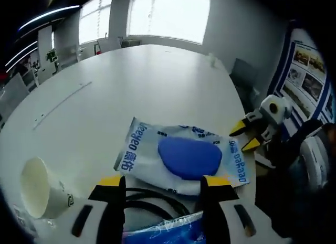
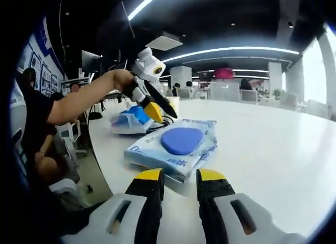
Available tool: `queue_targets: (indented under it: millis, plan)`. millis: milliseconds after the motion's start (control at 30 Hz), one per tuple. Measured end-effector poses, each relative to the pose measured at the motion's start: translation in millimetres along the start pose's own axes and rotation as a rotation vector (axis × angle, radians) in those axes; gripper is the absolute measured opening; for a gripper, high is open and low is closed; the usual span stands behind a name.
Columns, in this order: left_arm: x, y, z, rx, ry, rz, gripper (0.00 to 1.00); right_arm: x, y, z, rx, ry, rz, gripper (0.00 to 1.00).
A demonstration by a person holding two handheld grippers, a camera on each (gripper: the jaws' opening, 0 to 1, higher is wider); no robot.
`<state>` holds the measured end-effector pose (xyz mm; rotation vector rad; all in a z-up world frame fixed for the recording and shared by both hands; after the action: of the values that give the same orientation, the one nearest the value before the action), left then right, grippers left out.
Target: Arrange the tabletop items into an orderly group along one side of the table until the central work area is clear of visible clutter.
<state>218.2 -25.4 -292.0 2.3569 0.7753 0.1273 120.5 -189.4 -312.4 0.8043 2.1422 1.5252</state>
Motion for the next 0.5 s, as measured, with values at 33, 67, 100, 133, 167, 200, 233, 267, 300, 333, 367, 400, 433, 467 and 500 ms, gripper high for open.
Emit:
queue_targets:
  millis: [33, 67, 100, 133, 167, 200, 233, 267, 300, 333, 367, 400, 433, 467, 500]
  plan:
    - [0.1, -0.2, 1, 0.002, 0.0, -0.003, 0.54, 0, -0.5, 0, 0.002, 0.005, 0.003, 0.21]
    - [-0.3, -0.7, 3, 0.011, -0.006, -0.011, 0.52, 1, -1.0, 0, 0.004, 0.01, -0.003, 0.2]
    - [-0.1, -0.6, 4, 0.014, -0.005, -0.011, 0.52, 1, -2.2, 1, 0.011, 0.01, -0.01, 0.2]
    - [0.4, -1.2, 6, 0.024, 0.001, -0.01, 0.52, 1, -3.1, 1, 0.017, 0.011, -0.018, 0.19]
    - [0.8, -2.2, 8, 0.039, 0.007, -0.008, 0.52, 1, -2.8, 1, 0.018, 0.017, -0.012, 0.19]
    - [0.6, -2.0, 9, 0.041, 0.007, -0.008, 0.51, 2, -2.4, 1, 0.018, 0.025, -0.009, 0.17]
    - [0.3, -1.5, 10, 0.041, 0.004, -0.012, 0.5, 4, -1.8, 0, 0.017, 0.037, -0.009, 0.14]
    - [0.2, -1.1, 11, 0.043, -0.003, -0.016, 0.5, 4, -0.7, 0, 0.011, 0.038, -0.007, 0.14]
    - [0.5, -1.5, 12, 0.046, -0.004, -0.019, 0.49, 4, -1.0, 0, 0.014, 0.04, -0.009, 0.14]
    - [2.1, -1.5, 12, 0.048, -0.004, -0.022, 0.49, 4, -1.2, 0, 0.015, 0.041, -0.006, 0.14]
    - [2.9, -1.7, 13, 0.049, -0.005, -0.027, 0.48, 4, -1.0, 0, 0.014, 0.042, -0.004, 0.14]
    - [3.9, -2.1, 13, 0.05, -0.006, -0.033, 0.47, 4, -0.9, 0, 0.013, 0.044, -0.004, 0.14]
    - [4.7, -2.3, 13, 0.051, -0.009, -0.037, 0.45, 4, -1.5, 0, 0.018, 0.043, -0.007, 0.13]
    - [4.8, -2.7, 14, 0.052, -0.015, -0.042, 0.44, 4, -1.6, 0, 0.019, 0.042, -0.01, 0.13]
    - [5.3, -3.2, 15, 0.055, -0.016, -0.043, 0.41, 4, -1.7, 0, 0.021, 0.041, -0.013, 0.13]
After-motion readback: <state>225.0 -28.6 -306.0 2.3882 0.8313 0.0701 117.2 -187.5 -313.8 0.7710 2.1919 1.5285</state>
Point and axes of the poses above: the point that each gripper's makers call its tool centre point, and the gripper's own axes: z roughly forward along the fingers, x roughly to its left, y roughly out of its top, the point moved 2 cm from there along -z, roughly backward along the fingers, and after that the axes turned 5 degrees about x, right-handed, at the moved point
